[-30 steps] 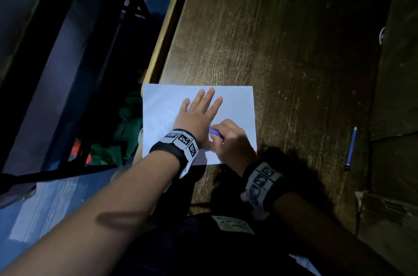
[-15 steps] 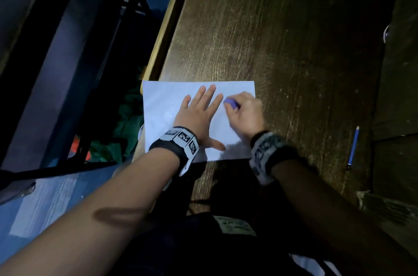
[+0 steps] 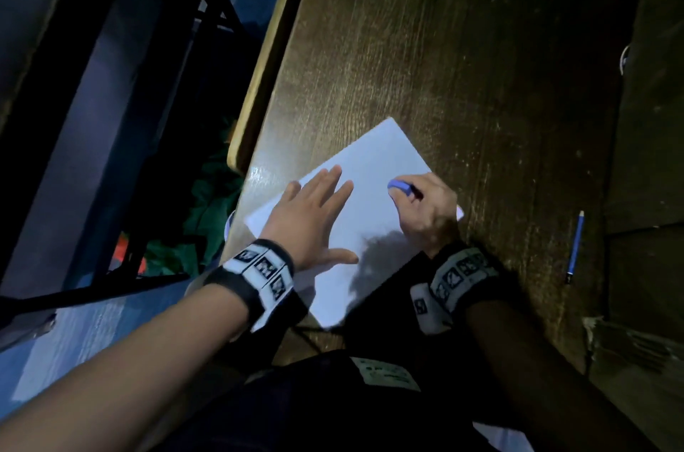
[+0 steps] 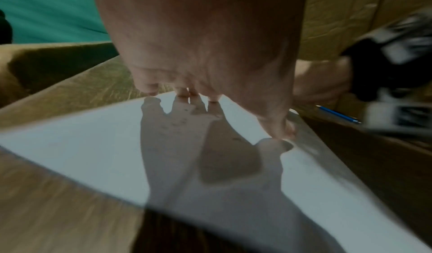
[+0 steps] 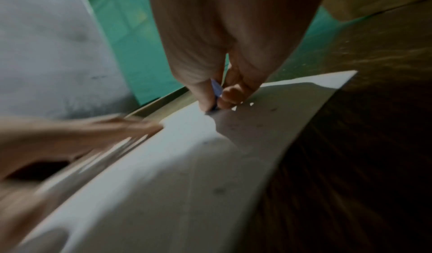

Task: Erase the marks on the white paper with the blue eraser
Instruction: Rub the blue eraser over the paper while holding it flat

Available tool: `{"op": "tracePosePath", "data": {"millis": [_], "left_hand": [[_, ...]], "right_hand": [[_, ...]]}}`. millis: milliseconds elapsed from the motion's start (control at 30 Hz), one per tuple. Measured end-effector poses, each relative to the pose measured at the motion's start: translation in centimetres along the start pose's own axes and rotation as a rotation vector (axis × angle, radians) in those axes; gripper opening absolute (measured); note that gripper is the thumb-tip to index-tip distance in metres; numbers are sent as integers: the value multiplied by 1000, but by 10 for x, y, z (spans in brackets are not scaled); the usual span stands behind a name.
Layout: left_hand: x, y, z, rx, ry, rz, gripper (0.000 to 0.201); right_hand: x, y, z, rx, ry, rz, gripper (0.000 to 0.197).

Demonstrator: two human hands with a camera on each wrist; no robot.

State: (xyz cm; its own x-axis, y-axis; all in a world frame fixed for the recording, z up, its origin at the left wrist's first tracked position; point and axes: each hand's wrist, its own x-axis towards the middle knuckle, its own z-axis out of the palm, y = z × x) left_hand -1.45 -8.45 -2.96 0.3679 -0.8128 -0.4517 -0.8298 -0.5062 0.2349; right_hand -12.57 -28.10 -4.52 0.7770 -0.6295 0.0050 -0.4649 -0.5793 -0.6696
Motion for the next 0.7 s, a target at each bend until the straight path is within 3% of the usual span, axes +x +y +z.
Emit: {"op": "tracePosePath", "data": {"millis": [133, 267, 300, 367, 467, 533, 633, 700], "left_hand": [[-43, 12, 9, -89, -85, 56, 106], [-54, 11, 7, -282, 87, 91, 66], [-45, 4, 0, -311, 121, 62, 66], [-18, -16, -13, -309, 130, 21, 96], [15, -38, -22, -178, 33, 54, 146], [23, -43, -20, -110, -15, 58, 156], [27, -45, -18, -65, -22, 55, 161], [28, -47, -17, -51, -24, 50, 162]], "right_hand": [[20, -13, 4, 132, -99, 227, 18], [25, -32, 9, 65, -145, 150, 11], [23, -34, 9, 48, -153, 126, 10], [21, -37, 11, 15, -162, 78, 9], [17, -38, 14, -1, -156, 10, 8], [-2, -42, 21, -37, -238, -128, 5], [-39, -54, 28, -83, -509, -336, 10], [-20, -56, 26, -81, -560, -351, 10]]}}
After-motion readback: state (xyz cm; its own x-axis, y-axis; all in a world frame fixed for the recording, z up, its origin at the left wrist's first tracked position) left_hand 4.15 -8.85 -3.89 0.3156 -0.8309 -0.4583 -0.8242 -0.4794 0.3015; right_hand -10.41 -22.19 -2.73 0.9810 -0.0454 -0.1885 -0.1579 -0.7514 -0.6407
